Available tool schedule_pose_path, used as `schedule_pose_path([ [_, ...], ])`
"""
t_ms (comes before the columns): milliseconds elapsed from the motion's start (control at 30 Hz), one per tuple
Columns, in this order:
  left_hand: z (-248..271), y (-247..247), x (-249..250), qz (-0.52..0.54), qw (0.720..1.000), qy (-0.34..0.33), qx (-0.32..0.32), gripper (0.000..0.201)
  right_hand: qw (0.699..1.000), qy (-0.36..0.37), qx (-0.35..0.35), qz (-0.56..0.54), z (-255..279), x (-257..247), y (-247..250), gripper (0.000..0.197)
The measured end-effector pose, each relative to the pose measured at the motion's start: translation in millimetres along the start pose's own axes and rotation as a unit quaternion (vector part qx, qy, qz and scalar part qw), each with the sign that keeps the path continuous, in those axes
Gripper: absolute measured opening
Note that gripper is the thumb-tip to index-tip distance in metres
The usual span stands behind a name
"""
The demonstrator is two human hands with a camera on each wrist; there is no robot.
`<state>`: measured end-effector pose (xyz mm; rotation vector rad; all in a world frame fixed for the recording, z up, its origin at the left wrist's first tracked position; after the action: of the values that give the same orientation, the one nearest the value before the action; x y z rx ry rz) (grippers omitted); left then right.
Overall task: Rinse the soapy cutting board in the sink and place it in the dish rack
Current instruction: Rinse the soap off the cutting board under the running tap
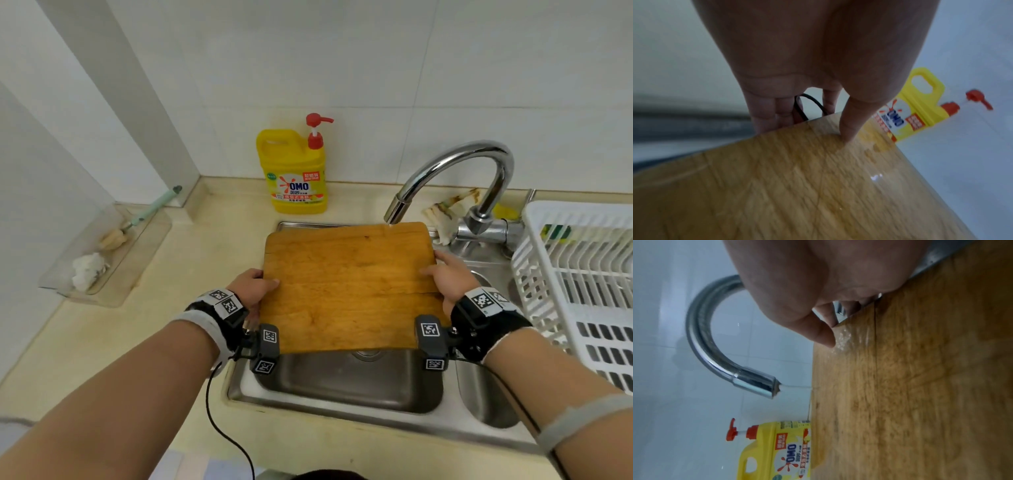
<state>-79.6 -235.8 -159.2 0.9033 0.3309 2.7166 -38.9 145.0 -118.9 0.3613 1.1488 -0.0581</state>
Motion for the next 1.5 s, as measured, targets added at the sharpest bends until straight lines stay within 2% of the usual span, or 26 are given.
schedule_pose_path([
  [67, -9, -26, 2, 0.005, 0.999, 0.003, -0.049, 0.037, 0.999, 0.013, 0.027, 0.014, 2, -4, 21, 0.060],
  [133, -17, -48, 0, 0.007, 0.997, 0.012, -0.071, 0.034, 0.998, 0.027, 0.050, 0.027, 9, -13, 41, 0.054],
  [233, -29, -78, -2, 0.005, 0.995, 0.016, -0.101, 0.058, 0.995, 0.051, 0.071, 0.048, 22, -28, 63, 0.039],
  [333, -22, -108, -1, 0.005, 0.990, 0.025, -0.139, 0.039, 0.993, 0.048, 0.101, 0.038, 36, -37, 81, 0.031],
  [400, -17, -126, -2, 0.003, 0.987, 0.026, -0.159, 0.040, 0.992, 0.043, 0.114, 0.022, 41, -38, 92, 0.032],
  [500, -21, -144, -3, 0.001, 0.985, 0.016, -0.172, 0.043, 0.990, 0.034, 0.140, 0.014, 46, -35, 107, 0.048],
  [633, -20, -161, -7, 0.013, 0.981, 0.028, -0.193, 0.036, 0.989, 0.028, 0.148, 0.012, 47, -31, 116, 0.044],
  [700, -22, -161, -11, 0.015, 0.979, 0.039, -0.200, 0.026, 0.988, 0.024, 0.148, 0.023, 47, -30, 118, 0.040],
  [766, -26, -156, -14, 0.009, 0.979, 0.044, -0.197, 0.017, 0.988, 0.015, 0.150, 0.035, 47, -28, 118, 0.021],
  [800, -26, -152, -13, 0.004, 0.980, 0.040, -0.196, 0.023, 0.987, 0.012, 0.153, 0.040, 46, -26, 118, 0.019],
  [900, -25, -135, -8, -0.022, 0.983, 0.027, -0.180, 0.048, 0.990, 0.012, 0.138, 0.023, 46, -26, 105, 0.019],
  [966, -23, -119, -3, -0.034, 0.985, 0.025, -0.165, 0.052, 0.992, 0.001, 0.129, 0.001, 44, -22, 94, 0.017],
  [1033, -21, -97, 4, -0.050, 0.990, 0.014, -0.132, 0.052, 0.994, -0.007, 0.113, -0.010, 39, -16, 82, 0.023],
  [1100, -23, -73, 11, -0.075, 0.993, -0.011, -0.096, 0.055, 0.995, -0.013, 0.095, -0.011, 35, -11, 68, 0.017],
  [1166, -26, -51, 15, -0.099, 0.993, -0.037, -0.057, 0.062, 0.996, -0.023, 0.081, -0.039, 28, -2, 56, 0.020],
  [1333, -1, -8, 23, -0.097, 0.994, -0.058, 0.005, 0.048, 0.996, -0.046, 0.027, -0.073, 14, 13, 19, 0.022],
  [1433, 12, 11, 18, -0.062, 0.997, -0.033, 0.016, 0.041, 0.994, -0.052, 0.001, -0.097, 8, 18, 0, 0.031],
  [1500, 20, 21, 15, -0.041, 0.999, -0.028, 0.021, 0.040, 0.994, -0.054, -0.010, -0.092, 0, 27, -10, 0.047],
])
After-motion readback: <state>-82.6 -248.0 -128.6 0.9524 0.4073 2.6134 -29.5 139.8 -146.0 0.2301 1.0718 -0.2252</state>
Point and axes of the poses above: each hand's wrist, its own z-axis away from the middle knuckle, its own y-axis out of the back of the hand, x = y × z, the point moved 8 cm from there along -z, towards the middle knuckle, and after that the axes turned 10 degrees about y, right-handed, at the moved point
